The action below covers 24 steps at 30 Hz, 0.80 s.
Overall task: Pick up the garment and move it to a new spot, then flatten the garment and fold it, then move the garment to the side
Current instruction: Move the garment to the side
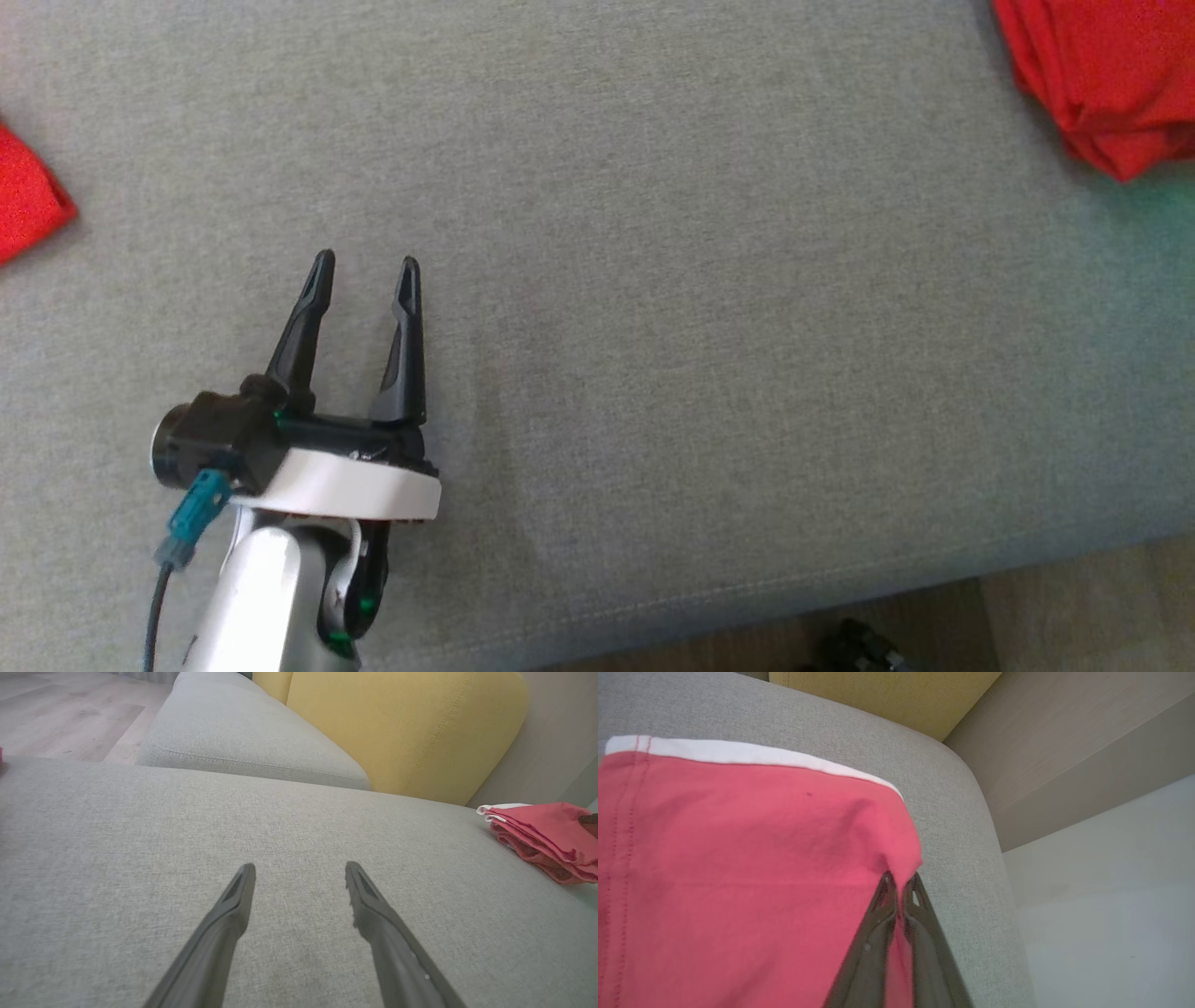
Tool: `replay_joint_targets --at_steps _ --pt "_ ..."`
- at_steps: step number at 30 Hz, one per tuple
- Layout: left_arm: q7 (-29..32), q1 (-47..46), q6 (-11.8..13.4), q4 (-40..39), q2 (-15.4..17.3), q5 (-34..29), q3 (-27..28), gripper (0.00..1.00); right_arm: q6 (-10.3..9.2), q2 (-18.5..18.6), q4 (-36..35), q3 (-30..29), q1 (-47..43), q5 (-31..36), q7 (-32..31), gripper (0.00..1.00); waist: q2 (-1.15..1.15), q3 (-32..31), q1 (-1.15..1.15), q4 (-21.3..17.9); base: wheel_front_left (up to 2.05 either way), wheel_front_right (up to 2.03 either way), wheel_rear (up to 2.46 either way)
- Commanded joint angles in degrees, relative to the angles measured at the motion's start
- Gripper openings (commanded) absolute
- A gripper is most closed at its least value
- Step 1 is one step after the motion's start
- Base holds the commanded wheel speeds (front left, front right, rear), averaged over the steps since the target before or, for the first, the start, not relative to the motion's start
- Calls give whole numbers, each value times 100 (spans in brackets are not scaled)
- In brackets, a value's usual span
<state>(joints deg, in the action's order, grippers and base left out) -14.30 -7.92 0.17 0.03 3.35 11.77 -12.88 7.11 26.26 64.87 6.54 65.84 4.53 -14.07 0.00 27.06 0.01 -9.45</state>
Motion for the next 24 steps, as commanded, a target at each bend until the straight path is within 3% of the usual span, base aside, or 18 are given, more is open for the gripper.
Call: replay_joint_targets --at_steps 1,6,8,16,24 --pt "-70 -134 -10 -204 -9 37 129 100 37 160 -162 -60 100 96 11 0 0 0 -1 34 0 0 0" --pt "-70 -141 -1 -186 -25 65 134 100 37 124 -202 -407 4 468 -28 55 0 -39 -1 91 0 0 0" --pt "-70 -135 8 -179 -29 73 130 100 37 78 -235 -540 -40 601 -43 97 0 -65 -1 99 0 0 0" --pt "-70 -94 26 -134 -41 136 135 100 37 -308 -500 -902 -265 1076 124 100 0 -299 -1 96 0 0 0" --pt "-70 23 98 -102 -45 230 222 100 37 -836 -601 -764 -374 951 697 100 0 -741 -1 175 0 0 0"
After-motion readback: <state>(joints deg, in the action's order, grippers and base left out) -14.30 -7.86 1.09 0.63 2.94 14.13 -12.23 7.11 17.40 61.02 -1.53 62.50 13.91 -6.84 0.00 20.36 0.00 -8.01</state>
